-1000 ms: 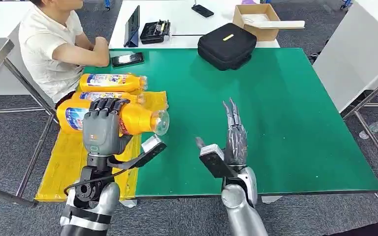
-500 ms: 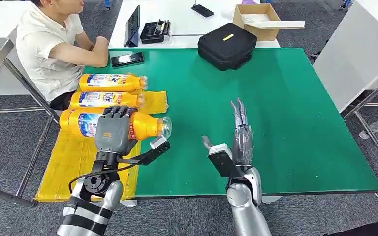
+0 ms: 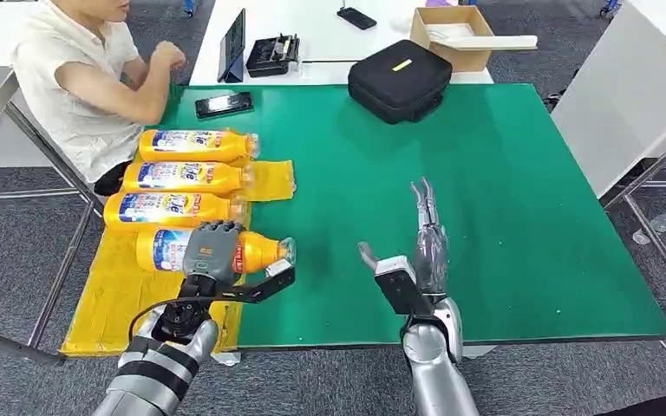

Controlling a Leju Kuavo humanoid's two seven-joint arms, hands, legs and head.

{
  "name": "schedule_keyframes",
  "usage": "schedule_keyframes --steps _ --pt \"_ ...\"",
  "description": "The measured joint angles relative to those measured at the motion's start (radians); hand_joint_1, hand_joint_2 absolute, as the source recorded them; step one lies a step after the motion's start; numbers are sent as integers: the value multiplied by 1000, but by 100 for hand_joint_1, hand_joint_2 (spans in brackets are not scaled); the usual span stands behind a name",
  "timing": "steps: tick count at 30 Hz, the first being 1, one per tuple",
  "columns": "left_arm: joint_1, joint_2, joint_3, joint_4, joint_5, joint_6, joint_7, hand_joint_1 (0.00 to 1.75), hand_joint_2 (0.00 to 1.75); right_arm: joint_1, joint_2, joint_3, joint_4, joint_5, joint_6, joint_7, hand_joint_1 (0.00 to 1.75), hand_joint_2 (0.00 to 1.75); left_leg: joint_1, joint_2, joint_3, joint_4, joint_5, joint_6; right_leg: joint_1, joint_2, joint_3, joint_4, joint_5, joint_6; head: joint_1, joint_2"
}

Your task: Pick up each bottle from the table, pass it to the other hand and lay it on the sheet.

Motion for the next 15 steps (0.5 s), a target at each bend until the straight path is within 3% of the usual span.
schedule_keyframes --steps 10,12,13,14,15 --pt "-26 5 0 92 0 -27 44 175 175 0 4 -14 28 -6 12 -5 0 175 0 0 0 0 0 0 0 0 0 0 0 0 0 0" --pt "-27 5 0 99 0 -29 44 155 175 0 5 -16 30 -6 12 -5 0 175 0 0 0 0 0 0 0 0 0 0 0 0 0 0" --pt "-27 4 0 103 0 -33 44 138 175 0 6 -18 30 -6 12 -5 0 175 0 0 0 0 0 0 0 0 0 0 0 0 0 0" --pt "-28 3 2 107 0 -37 44 31 175 0 7 -19 31 -6 12 -6 0 175 0 0 0 0 0 0 0 0 0 0 0 0 0 0" --pt "-29 3 5 111 0 -38 44 0 175 0 9 -21 32 -6 12 -6 0 175 0 0 0 0 0 0 0 0 0 0 0 0 0 0"
